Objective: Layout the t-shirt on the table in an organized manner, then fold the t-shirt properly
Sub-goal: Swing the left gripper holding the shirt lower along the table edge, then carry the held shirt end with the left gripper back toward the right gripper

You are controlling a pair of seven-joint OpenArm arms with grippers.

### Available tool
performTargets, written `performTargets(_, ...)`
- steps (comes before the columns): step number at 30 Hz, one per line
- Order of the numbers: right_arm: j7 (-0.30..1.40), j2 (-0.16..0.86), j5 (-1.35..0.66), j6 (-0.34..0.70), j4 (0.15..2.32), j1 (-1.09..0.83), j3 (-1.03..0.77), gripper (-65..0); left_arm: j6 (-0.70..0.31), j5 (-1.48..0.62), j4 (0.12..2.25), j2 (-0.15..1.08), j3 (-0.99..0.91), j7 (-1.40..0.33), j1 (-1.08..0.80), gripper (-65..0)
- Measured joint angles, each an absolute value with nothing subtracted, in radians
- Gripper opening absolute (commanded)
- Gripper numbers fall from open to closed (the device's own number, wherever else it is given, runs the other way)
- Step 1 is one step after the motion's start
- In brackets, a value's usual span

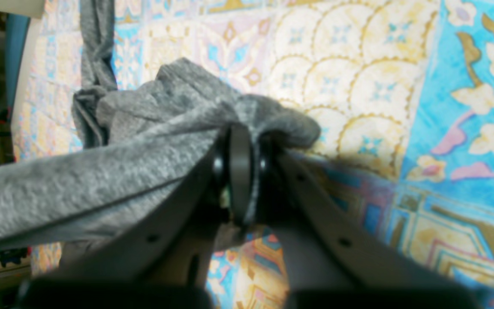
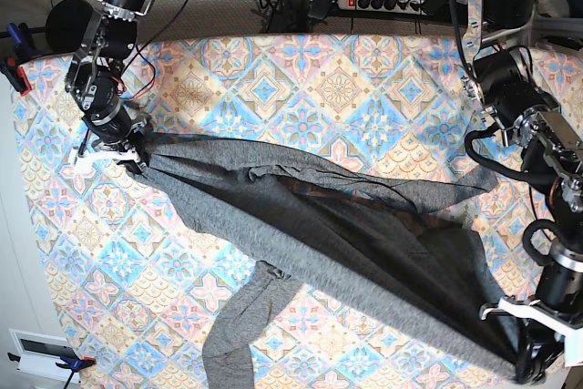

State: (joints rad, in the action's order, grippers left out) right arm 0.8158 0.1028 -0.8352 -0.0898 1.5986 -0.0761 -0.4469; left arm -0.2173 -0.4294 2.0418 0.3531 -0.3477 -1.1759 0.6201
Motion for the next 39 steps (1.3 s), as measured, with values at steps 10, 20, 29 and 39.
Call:
performTargets(10,0.816,0.102,-0.833,-0.090,1.597,-0.077,-0.447,-65.0,-0.218,-0.419,1.976,0.349,-0.447,-1.173,0.413,-65.0)
performTargets(20,0.817,0.103,-0.834,-0.090,1.597,-0.078,-0.446,-65.0,-0.218,-0.360,1.889,0.349,-0.464,-1.159,0.305,-65.0)
performTargets(29,0.816,0.105,-0.828,-0.091,1.597,-0.078,-0.427,-65.0,-0.217,-0.268,1.409,0.346,-0.464,-0.881,0.335,-65.0)
performTargets(39,0.810,0.105,-0.827,-0.091,1.597,-0.077,-0.356,-65.0,-0.211,-0.264,1.120,0.340,-0.461,-0.842,0.543,-65.0)
